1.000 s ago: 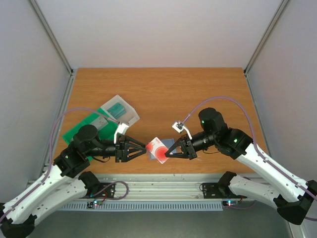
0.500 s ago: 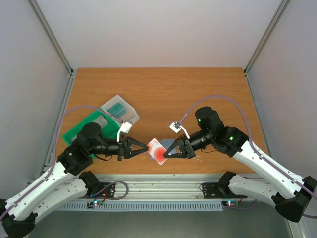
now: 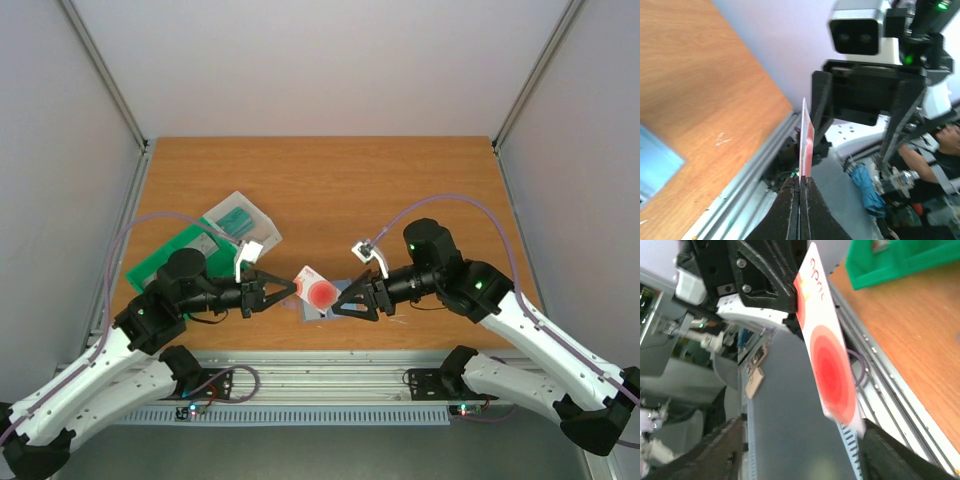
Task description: Take the credit cards out of the card holder
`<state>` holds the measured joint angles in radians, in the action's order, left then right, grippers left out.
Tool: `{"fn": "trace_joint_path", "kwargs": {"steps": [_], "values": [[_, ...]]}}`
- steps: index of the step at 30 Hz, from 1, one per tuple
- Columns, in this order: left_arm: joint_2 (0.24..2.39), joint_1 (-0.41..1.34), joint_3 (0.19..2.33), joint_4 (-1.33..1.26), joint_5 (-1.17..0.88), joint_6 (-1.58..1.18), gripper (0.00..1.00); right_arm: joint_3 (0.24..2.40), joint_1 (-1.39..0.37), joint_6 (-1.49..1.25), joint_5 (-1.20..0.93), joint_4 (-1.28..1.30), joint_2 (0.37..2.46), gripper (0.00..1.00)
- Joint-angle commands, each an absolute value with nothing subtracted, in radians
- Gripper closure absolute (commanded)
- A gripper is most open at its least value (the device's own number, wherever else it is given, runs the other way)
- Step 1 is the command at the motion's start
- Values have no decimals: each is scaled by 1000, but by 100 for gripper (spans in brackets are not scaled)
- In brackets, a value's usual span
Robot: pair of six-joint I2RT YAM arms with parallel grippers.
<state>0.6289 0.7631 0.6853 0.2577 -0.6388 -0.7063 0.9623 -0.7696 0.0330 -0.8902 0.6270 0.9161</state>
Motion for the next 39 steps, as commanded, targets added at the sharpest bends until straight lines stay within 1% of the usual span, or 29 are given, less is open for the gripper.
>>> {"fn": "trace_joint_path", "kwargs": {"steps": [1, 3, 4, 5, 7, 14, 18, 24, 28, 31, 35, 39], "values": [[590, 759, 718, 335, -418, -663, 100, 962, -771, 3, -746, 633, 866, 26], [580, 755, 725, 392, -319, -662, 100, 949, -771, -48, -733, 615, 854, 10], [581, 753, 732, 426, -262, -660, 100, 944, -772, -58, -729, 608, 850, 4], [584, 751, 739, 460, -206, -660, 100, 939, -771, -66, -723, 605, 847, 2], [595, 744, 752, 511, -103, -660, 99, 932, -772, -73, -704, 605, 839, 1], [623, 700, 785, 618, 133, -680, 100, 918, -772, -76, -663, 627, 831, 1], [633, 658, 825, 778, 356, -737, 100, 909, -771, -87, -664, 628, 829, 2], [577, 538, 845, 887, 510, -768, 100, 900, -771, -96, -692, 615, 788, 1], [566, 445, 842, 897, 541, -758, 100, 904, -771, -89, -680, 642, 770, 1], [600, 363, 846, 905, 514, -736, 100, 900, -771, -94, -678, 645, 757, 2], [623, 217, 830, 867, 427, -699, 100, 897, -771, -91, -667, 661, 740, 1], [651, 1, 792, 802, 246, -660, 99, 892, -772, -87, -655, 677, 728, 2]]}}
